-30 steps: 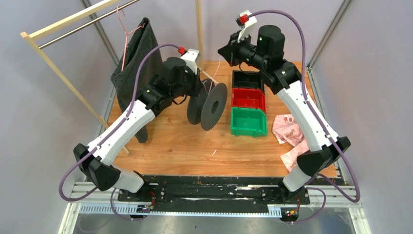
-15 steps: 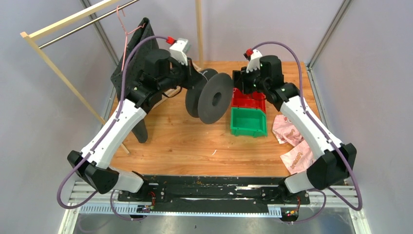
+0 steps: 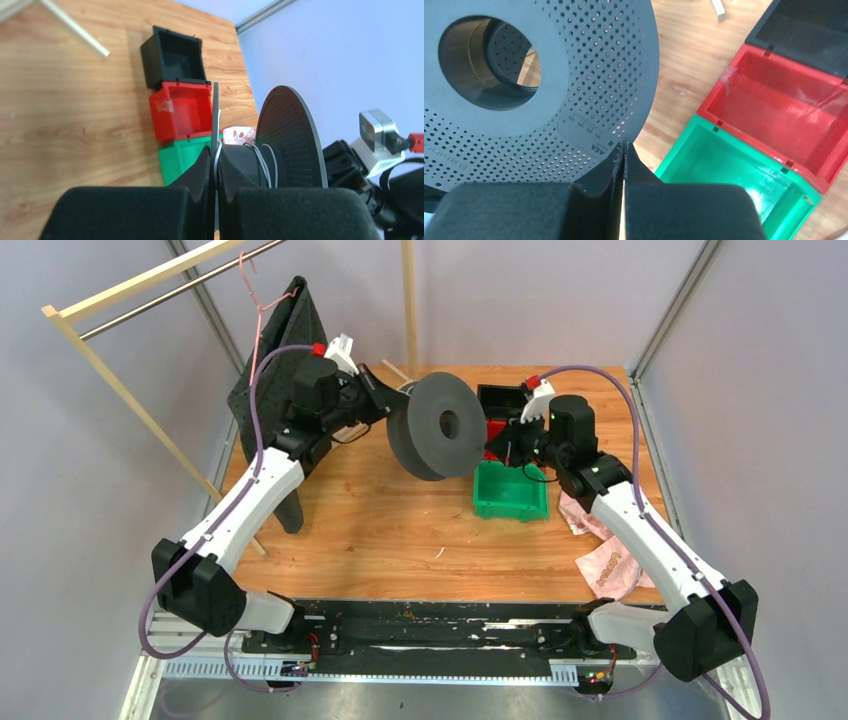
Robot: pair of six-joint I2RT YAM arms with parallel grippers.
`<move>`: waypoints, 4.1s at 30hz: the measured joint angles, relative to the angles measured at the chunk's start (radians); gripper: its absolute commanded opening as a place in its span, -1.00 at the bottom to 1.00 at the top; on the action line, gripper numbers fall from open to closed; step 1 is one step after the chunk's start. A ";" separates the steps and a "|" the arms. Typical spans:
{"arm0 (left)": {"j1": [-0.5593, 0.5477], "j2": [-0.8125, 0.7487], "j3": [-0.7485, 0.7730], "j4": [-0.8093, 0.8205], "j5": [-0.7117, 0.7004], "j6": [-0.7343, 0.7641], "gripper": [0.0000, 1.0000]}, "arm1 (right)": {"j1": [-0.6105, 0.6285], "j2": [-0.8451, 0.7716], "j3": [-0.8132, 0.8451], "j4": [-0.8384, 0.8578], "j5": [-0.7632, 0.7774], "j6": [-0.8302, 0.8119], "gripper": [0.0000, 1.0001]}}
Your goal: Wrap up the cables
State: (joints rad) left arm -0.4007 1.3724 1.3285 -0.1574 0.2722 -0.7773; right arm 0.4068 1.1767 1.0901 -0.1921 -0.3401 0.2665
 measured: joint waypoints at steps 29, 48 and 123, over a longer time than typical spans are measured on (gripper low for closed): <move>-0.056 -0.166 -0.653 0.295 -0.505 -0.560 -1.00 | 0.031 0.173 -0.177 0.191 -0.007 0.403 -0.99; -0.137 0.018 -0.801 0.734 -0.708 -0.558 -1.00 | 0.057 0.484 -0.087 0.180 0.013 0.480 -0.99; -0.088 0.653 -0.927 1.601 -0.460 -0.680 -0.85 | 0.135 0.529 -0.291 0.714 0.170 0.142 -0.94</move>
State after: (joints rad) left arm -0.4889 2.0254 0.4015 1.4437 -0.1879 -1.4570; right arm 0.5419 1.7058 0.7990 0.5217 -0.1703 0.4084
